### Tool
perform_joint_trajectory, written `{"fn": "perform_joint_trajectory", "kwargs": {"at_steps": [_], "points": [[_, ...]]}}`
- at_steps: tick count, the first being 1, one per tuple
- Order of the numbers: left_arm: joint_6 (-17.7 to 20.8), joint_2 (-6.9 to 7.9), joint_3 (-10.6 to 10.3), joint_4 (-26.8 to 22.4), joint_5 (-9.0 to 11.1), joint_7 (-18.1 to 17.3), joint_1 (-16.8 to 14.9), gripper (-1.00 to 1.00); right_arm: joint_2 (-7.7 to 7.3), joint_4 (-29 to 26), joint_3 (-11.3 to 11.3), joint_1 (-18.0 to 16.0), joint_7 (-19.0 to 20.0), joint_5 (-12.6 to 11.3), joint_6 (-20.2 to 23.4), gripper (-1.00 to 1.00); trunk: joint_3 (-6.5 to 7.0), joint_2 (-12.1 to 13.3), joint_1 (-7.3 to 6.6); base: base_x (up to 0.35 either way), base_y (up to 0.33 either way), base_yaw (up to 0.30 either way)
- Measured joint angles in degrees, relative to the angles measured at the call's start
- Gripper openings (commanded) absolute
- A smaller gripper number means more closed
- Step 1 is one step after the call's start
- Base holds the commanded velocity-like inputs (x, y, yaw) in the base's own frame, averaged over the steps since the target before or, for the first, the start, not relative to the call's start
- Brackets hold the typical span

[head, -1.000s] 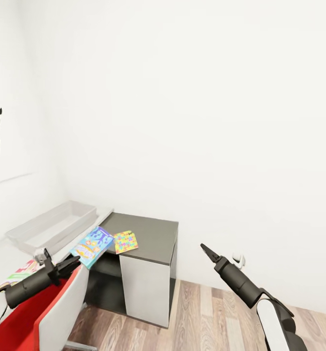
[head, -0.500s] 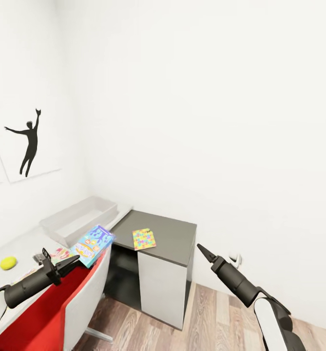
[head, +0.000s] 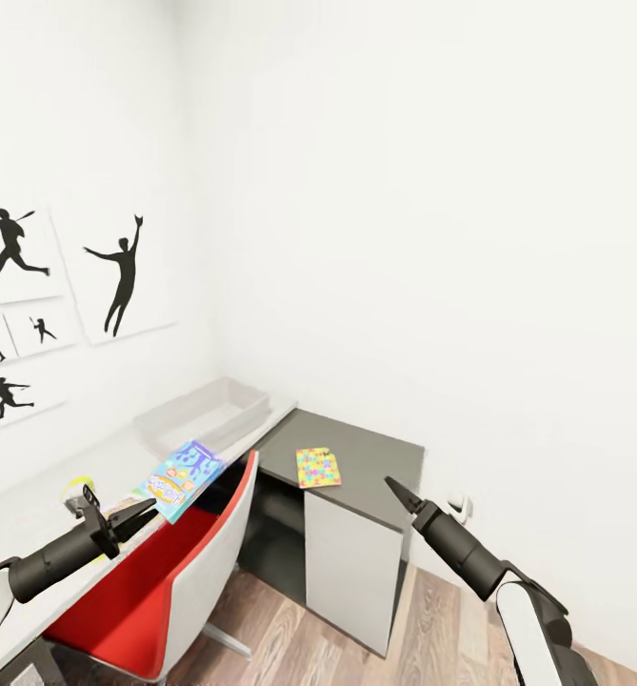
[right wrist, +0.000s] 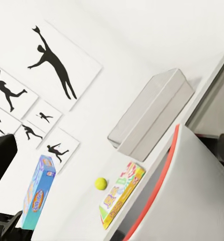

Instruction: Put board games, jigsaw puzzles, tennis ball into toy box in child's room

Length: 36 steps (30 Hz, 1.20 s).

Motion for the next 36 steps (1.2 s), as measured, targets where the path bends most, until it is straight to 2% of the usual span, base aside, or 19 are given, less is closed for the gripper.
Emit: {"fn": "perform_joint_trajectory", "kwargs": {"at_steps": [7, 21, 27, 36], "points": [[-0.02, -0.01, -0.08, 0.01, 0.04, 0.08, -0.01, -1.0, -0.12, -0.01, -0.01, -0.01, 0.04, 0.0, -0.01, 1.0, 0.0, 0.0, 0.0, 0.137, 0.0, 0.225], [0.02, -0.02, -0.09, 0.01, 0.26, 0.08, -0.03, -1.0, -0.18, -0.06, -0.01, 0.07, 0.12, 0.0, -0.04, 1.0, 0.0, 0.0, 0.01, 0.013, 0.0, 0.016], [-0.01, -0.02, -0.01, 0.01, 0.23, 0.08, -0.02, -1.0, -0.15, -0.1, -0.01, 0.13, 0.14, 0.0, -0.07, 1.0, 0.0, -0.01, -0.01, 0.177, 0.0, 0.008], [0.0, -0.02, 0.0, 0.0, 0.23, 0.08, -0.02, -1.0, -0.17, -0.1, -0.05, 0.16, 0.1, 0.0, -0.07, 1.0, 0.0, 0.0, 0.0, 0.147, -0.004, 0.168]]}}
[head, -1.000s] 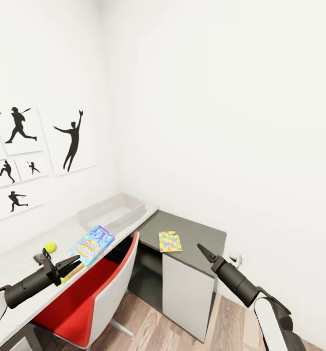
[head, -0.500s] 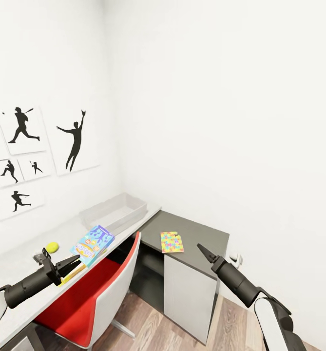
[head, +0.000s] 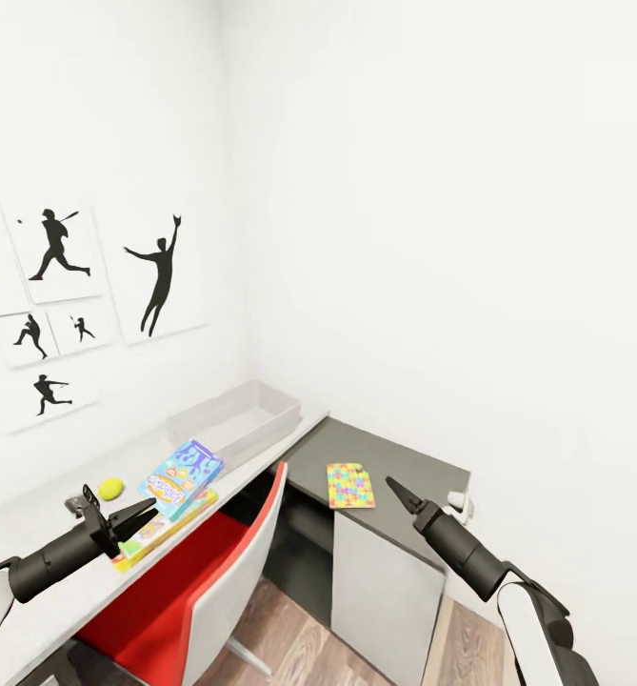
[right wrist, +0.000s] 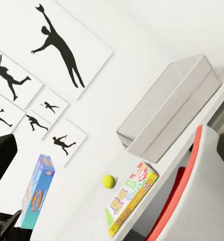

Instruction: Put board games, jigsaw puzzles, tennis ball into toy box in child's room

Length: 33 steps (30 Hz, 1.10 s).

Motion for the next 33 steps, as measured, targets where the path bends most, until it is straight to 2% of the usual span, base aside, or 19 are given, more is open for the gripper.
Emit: {"fn": "perform_joint_trajectory", "kwargs": {"at_steps": [10, 17, 20, 22, 24, 25, 26, 28, 31, 32, 33], "points": [[-0.05, 0.0, -0.05, 0.02, -0.06, 0.0, -0.01, -1.0, 0.0, -0.01, 0.01, 0.01, -0.01, -0.01, 0.0, 1.0, 0.0, 0.0, 0.0, 0.156, -0.111, 0.009], [0.03, 0.0, -0.05, 0.01, 0.03, 0.0, -0.01, -1.0, -0.04, -0.31, 0.04, 0.0, -0.08, -0.02, 0.13, 1.0, 0.0, 0.0, 0.01, 0.035, -0.027, 0.0], [0.09, 0.04, -0.02, 0.01, -0.03, 0.0, -0.01, -1.0, -0.07, -2.05, 0.1, 0.08, -0.33, -0.15, 0.84, 1.0, 0.0, 0.0, 0.01, 0.004, -0.003, 0.0], [0.22, 0.17, 0.08, 0.06, -0.03, 0.04, -0.01, -1.0, 0.26, -4.11, 1.18, 0.09, -0.92, -0.1, 2.81, 1.0, 0.0, 0.0, 0.01, 0.002, -0.001, 0.0], [0.32, 0.37, 0.1, 0.24, 0.07, 0.29, -0.07, -1.0, 0.64, -5.16, 3.12, -0.34, -3.31, 0.0, 5.51, 1.0, 0.0, 0.0, 0.01, 0.0, 0.0, 0.0], [0.44, 0.5, 0.12, 0.3, 0.18, 0.45, -0.3, -1.0, 0.95, -5.84, 4.5, -1.58, -7.43, -0.16, 7.18, 1.0, 0.01, 0.01, 0.02, 0.0, 0.0, 0.0], [0.47, 0.56, 0.13, 0.33, 0.22, 0.53, -0.4, -1.0, 1.09, -6.02, 5.02, -2.46, -9.23, -0.32, 7.82, 1.0, 0.01, 0.01, 0.01, 0.0, 0.0, 0.0], [0.56, 1.14, 0.07, 0.7, 0.23, 1.59, -0.93, -1.0, 2.11, -6.16, 7.98, -6.62, -16.13, -1.09, 10.61, 1.0, 0.01, 0.01, 0.02, 0.0, 0.0, 0.0], [0.83, 1.83, -0.03, 1.52, 0.46, 3.35, -3.45, -1.0, 3.99, -6.0, 12.85, -11.37, -23.28, -1.58, 13.79, 1.0, 0.02, 0.02, 0.02, 0.0, 0.0, 0.0], [1.04, 1.93, -0.09, 1.86, 0.88, 3.67, -4.33, -1.0, 4.73, -5.91, 14.14, -13.1, -25.55, -1.67, 14.48, 1.0, 0.02, 0.01, 0.02, 0.0, 0.0, 0.0], [0.77, 2.05, -0.2, 3.22, 0.34, 4.19, -6.17, -1.0, 5.07, -5.84, 14.62, -14.06, -26.6, -1.63, 14.74, 1.0, 0.02, 0.02, 0.02, 0.0, 0.0, 0.0]]}}
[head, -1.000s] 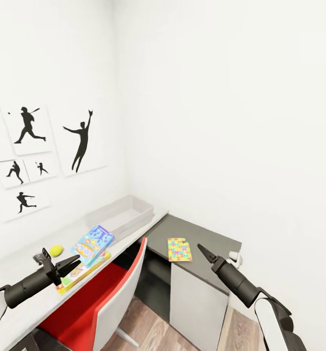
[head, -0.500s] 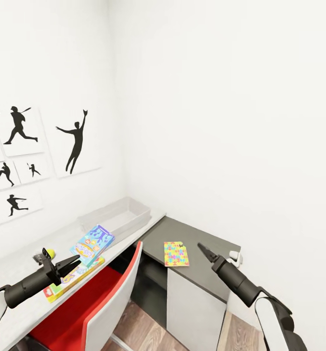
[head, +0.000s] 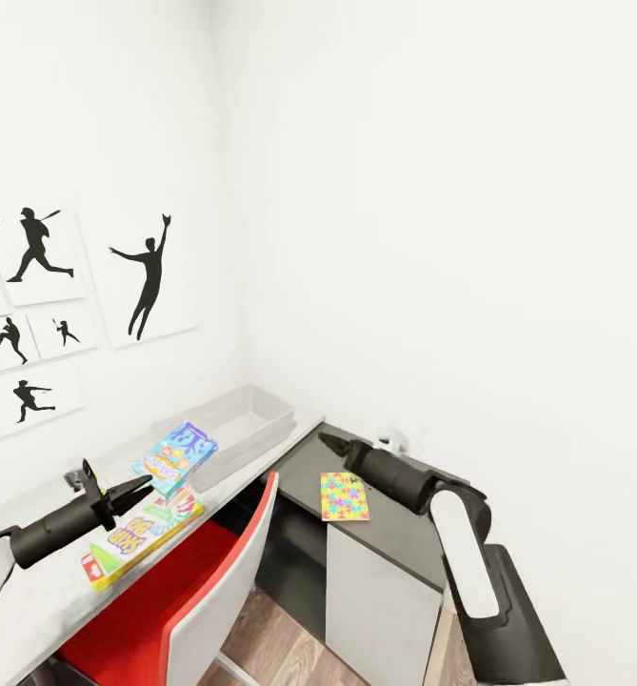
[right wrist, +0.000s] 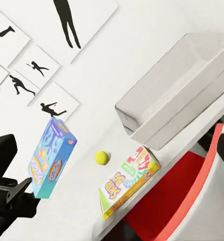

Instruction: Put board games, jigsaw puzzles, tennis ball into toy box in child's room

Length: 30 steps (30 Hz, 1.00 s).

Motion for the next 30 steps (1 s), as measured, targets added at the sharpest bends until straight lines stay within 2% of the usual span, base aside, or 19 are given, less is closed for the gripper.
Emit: {"fn": "perform_joint_trajectory", "kwargs": {"at_steps": [2, 3, 4, 5, 6, 7, 8, 9, 10, 12, 14, 15, 18, 19, 21, 30], "points": [[0.21, 0.12, -0.11, 4.33, 0.31, 1.42, -4.05, -1.0, 0.73, 0.94, 0.93, -3.28, -2.61, 0.01, 0.66, 1.0, 0.0, 0.0, 0.0, 0.0, 0.0, 0.0], [-0.28, 0.22, -0.22, 7.7, -0.55, 2.52, -7.03, -1.0, 0.73, 2.09, 1.31, -5.4, -3.84, 0.11, 1.09, 1.0, 0.01, 0.01, 0.01, 0.0, 0.0, 0.0], [-0.14, 0.35, -0.28, 11.12, -0.45, 3.86, -10.35, -1.0, 0.74, 3.55, 1.59, -7.57, -4.92, 0.22, 1.54, 1.0, 0.01, 0.02, 0.01, 0.0, 0.0, 0.0], [0.33, 0.44, -0.3, 12.79, 0.12, 4.7, -12.14, -1.0, 0.74, 4.37, 1.69, -8.73, -5.43, 0.3, 1.75, 1.0, 0.0, -0.01, 0.0, 0.0, 0.0, 0.0], [-0.24, 0.58, -0.45, 15.91, -1.53, 6.28, -15.24, -1.0, 0.74, 6.07, 1.83, -10.87, -6.38, 0.39, 2.08, 1.0, 0.01, 0.01, 0.0, 0.0, 0.0, 0.0], [-0.02, 0.7, -0.45, 18.63, -2.08, 7.84, -18.14, -1.0, 0.74, 7.95, 1.91, -12.9, -7.37, 0.53, 2.32, 1.0, 0.01, 0.02, 0.01, 0.0, 0.0, 0.0], [0.34, 0.77, -0.43, 19.87, -1.93, 8.67, -19.51, -1.0, 0.74, 8.89, 1.94, -13.84, -7.89, 0.59, 2.41, 1.0, 0.0, -0.01, -0.01, 0.0, 0.0, 0.0], [-0.03, 0.86, -0.55, 22.0, -3.75, 10.0, -21.75, -1.0, 0.75, 10.41, 1.98, -15.28, -8.85, 0.7, 2.53, 1.0, 0.0, 0.0, 0.0, 0.0, 0.0, 0.0], [0.06, 0.89, -0.56, 23.74, -4.59, 11.18, -23.86, -1.0, 0.75, 11.47, 2.0, -16.36, -9.78, 0.8, 2.53, 1.0, 0.0, 0.01, 0.0, 0.0, 0.0, 0.0], [0.24, 0.85, -0.53, 26.62, -5.29, 13.69, -27.78, -1.0, 0.75, 12.52, 2.08, -17.53, -11.01, 0.93, 2.4, 1.0, 0.0, -0.01, 0.0, 0.0, 0.0, 0.0], [0.18, 0.74, -0.62, 28.76, -5.87, 16.35, -30.28, -1.0, 0.75, 12.8, 2.1, -17.94, -11.47, 0.99, 2.3, 1.0, -0.01, -0.01, -0.01, 0.0, 0.0, 0.0], [0.29, 0.68, -0.57, 29.49, -5.7, 17.47, -31.05, -1.0, 0.75, 12.86, 2.1, -18.03, -11.57, 1.0, 2.27, 1.0, -0.01, -0.01, -0.01, 0.0, 0.0, 0.0], [0.11, 0.4, -0.48, 32.77, -6.07, 24.95, -34.03, -1.0, 0.75, 13.19, 2.15, -18.28, -11.92, 1.07, 2.3, 1.0, -0.01, -0.01, -0.01, 0.0, 0.0, 0.0], [0.08, 0.37, -0.52, 33.06, -6.19, 25.74, -34.28, -1.0, 0.75, 13.16, 2.17, -18.28, -11.93, 1.08, 2.35, 1.0, -0.01, 0.0, -0.01, 0.0, 0.0, 0.0], [0.25, 0.38, -0.27, 33.28, -5.46, 26.31, -34.49, -1.0, 0.75, 13.12, 2.22, -18.28, -11.95, 1.06, 2.5, 1.0, -0.01, -0.01, -0.01, 0.0, 0.0, 0.0], [0.21, 0.47, -0.26, 33.47, -5.53, 26.64, -34.69, -1.0, 0.75, 13.01, 2.21, -18.28, -12.0, 0.97, 2.73, 1.0, -0.01, -0.01, -0.01, 0.0, 0.0, 0.004]]}}
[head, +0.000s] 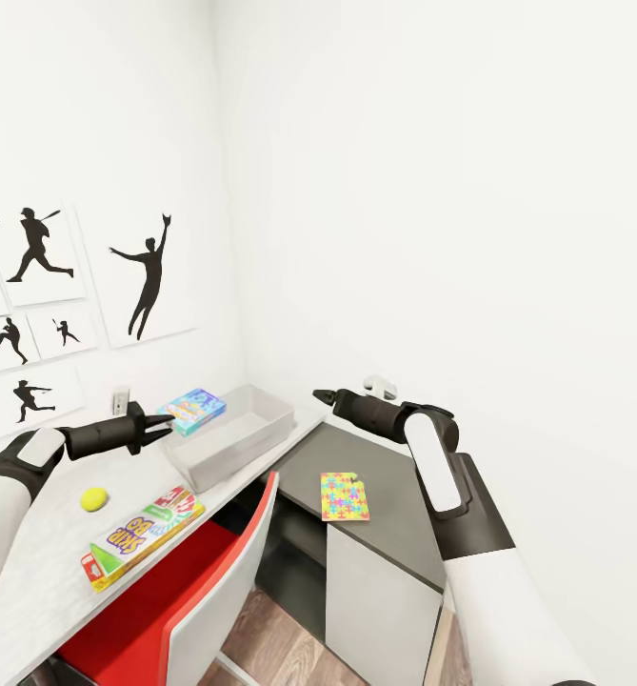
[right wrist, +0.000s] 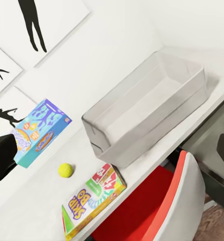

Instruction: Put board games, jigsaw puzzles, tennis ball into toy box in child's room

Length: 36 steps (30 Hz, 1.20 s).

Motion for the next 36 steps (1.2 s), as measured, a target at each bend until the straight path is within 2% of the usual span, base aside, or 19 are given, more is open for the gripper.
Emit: {"fn": "perform_joint_trajectory", "kwargs": {"at_steps": [3, 9, 14, 25, 36], "points": [[0.02, 0.08, -0.04, -0.02, 0.08, -0.83, 0.0, -1.0, 0.0, 0.0, 0.0, 0.0, -0.02, -0.05, 0.04, 1.0, -0.04, 0.0, 0.0, 0.0, 0.0, 0.132], [0.01, 0.34, -0.37, -0.16, -0.2, -4.92, 0.0, -1.0, 0.0, -1.24, -0.01, 0.0, 0.0, -0.15, 0.0, 1.0, -0.2, 0.0, 0.0, 0.0, 0.0, 0.161], [0.04, 0.38, -0.37, -0.2, -0.09, -5.2, -0.01, -1.0, 0.0, -1.44, 0.0, 0.0, 0.0, -0.18, -0.02, 1.0, -0.21, -0.01, -0.01, 0.044, 0.0, 0.017], [-0.09, 0.09, -0.62, -0.21, -0.37, -5.25, 0.0, -1.0, 0.0, -1.5, 0.03, 0.0, 0.0, -0.18, -0.27, 1.0, -0.22, 0.0, -0.02, 0.213, 0.0, 0.013], [-0.17, -0.02, -0.59, -0.2, -0.55, -5.27, 0.01, -1.0, 0.01, -1.5, 0.09, 0.0, 0.07, -0.18, -0.29, 1.0, -0.22, 0.0, -0.02, 0.238, -0.115, 0.252]]}}
